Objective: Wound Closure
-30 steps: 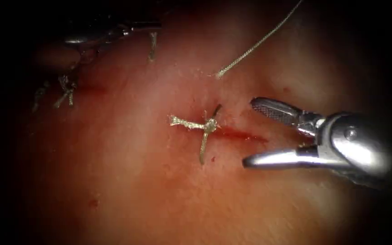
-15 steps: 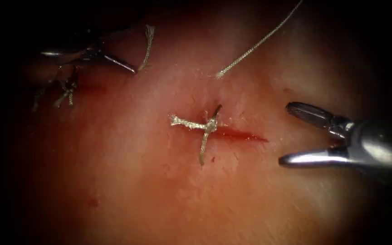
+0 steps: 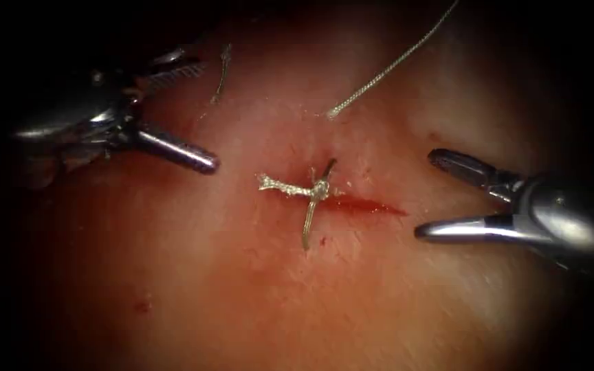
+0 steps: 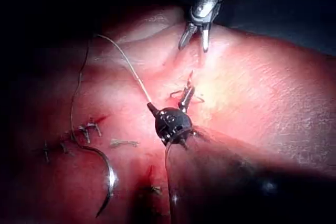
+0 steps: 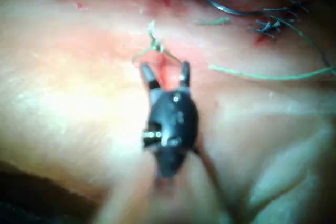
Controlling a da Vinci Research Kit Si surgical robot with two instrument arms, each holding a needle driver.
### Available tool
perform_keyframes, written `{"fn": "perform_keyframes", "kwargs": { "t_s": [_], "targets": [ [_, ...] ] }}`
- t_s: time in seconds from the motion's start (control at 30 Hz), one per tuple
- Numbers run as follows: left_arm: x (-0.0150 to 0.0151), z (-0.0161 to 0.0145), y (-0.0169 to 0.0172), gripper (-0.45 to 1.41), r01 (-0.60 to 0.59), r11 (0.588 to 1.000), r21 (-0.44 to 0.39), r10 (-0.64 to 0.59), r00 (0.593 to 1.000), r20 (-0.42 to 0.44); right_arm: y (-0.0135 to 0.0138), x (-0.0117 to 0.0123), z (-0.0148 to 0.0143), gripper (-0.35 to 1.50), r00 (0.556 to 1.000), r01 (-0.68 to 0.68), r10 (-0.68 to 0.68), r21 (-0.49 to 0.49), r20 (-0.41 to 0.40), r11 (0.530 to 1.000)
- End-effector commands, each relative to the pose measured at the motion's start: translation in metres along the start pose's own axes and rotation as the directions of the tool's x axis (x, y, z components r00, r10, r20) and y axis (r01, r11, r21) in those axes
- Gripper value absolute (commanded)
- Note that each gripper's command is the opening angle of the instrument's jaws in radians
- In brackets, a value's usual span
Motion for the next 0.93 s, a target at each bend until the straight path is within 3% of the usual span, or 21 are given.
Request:
{"fn": "perform_keyframes", "kwargs": {
  "t_s": [0.03, 0.2, 0.3, 0.6, 0.93],
  "targets": [
    [-0.0009, 0.0014, -0.0005, 0.88, -0.021, 1.0, -0.017, 0.02, 1.0, -0.011, 0.0001, -0.0002, 0.0009, 1.48, 1.0, 0.016, -0.016, -0.005, -0.001, 1.0],
    [-0.0043, 0.0024, -0.0025, 0.88, -0.084, 0.991, -0.104, 0.075, 0.993, -0.088, -0.0004, -0.0007, -0.0002, 1.48, 0.994, 0.102, -0.1, -0.055, 0.05, 0.993],
    [-0.005, 0.0017, -0.003, 0.88, -0.095, 0.989, -0.117, 0.085, 0.992, -0.089, -0.0003, -0.0013, -0.0006, 1.48, 0.995, 0.092, -0.09, -0.068, 0.032, 0.993],
    [-0.0057, -0.0001, -0.002, 0.88, -0.104, 0.985, -0.14, 0.091, 0.991, -0.095, -0.0003, -0.0014, -0.0008, 1.48, 0.996, 0.089, -0.088, -0.075, 0.013, 0.993],
    [-0.0057, 0.0001, -0.002, 0.83, -0.107, 0.984, -0.142, 0.093, 0.991, -0.099, -0.0003, -0.0012, -0.0009, 1.48, 0.996, 0.082, -0.083, -0.087, -0.011, 0.993]
  ]
}}
